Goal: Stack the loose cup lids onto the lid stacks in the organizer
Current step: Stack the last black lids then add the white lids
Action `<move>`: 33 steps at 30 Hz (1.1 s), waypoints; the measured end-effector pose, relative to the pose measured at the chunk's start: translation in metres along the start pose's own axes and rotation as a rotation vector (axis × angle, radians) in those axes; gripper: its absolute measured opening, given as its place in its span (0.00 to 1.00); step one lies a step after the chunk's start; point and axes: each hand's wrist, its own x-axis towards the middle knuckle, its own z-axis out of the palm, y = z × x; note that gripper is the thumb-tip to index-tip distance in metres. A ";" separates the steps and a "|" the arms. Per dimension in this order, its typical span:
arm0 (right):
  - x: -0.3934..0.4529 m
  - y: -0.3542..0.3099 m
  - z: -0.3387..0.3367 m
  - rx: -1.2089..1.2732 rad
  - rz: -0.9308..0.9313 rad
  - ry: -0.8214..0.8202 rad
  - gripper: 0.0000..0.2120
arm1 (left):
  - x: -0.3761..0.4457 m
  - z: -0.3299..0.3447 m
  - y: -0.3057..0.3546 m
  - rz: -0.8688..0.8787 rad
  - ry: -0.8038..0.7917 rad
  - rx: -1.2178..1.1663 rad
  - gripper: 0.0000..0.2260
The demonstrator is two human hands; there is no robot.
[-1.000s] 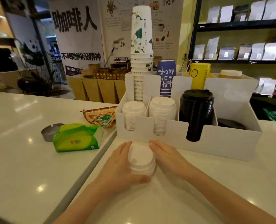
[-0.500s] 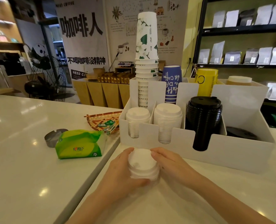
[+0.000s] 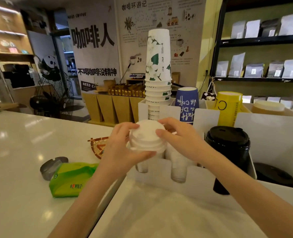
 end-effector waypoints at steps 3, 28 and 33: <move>0.025 0.005 -0.006 -0.034 -0.002 -0.014 0.19 | 0.024 0.007 -0.006 -0.060 0.018 -0.012 0.31; 0.050 0.034 0.021 -0.599 -0.043 -0.183 0.16 | 0.037 0.030 -0.037 -0.127 -0.189 0.431 0.30; 0.048 0.035 0.023 -0.724 -0.063 -0.183 0.19 | 0.037 0.026 -0.033 -0.084 -0.265 0.482 0.31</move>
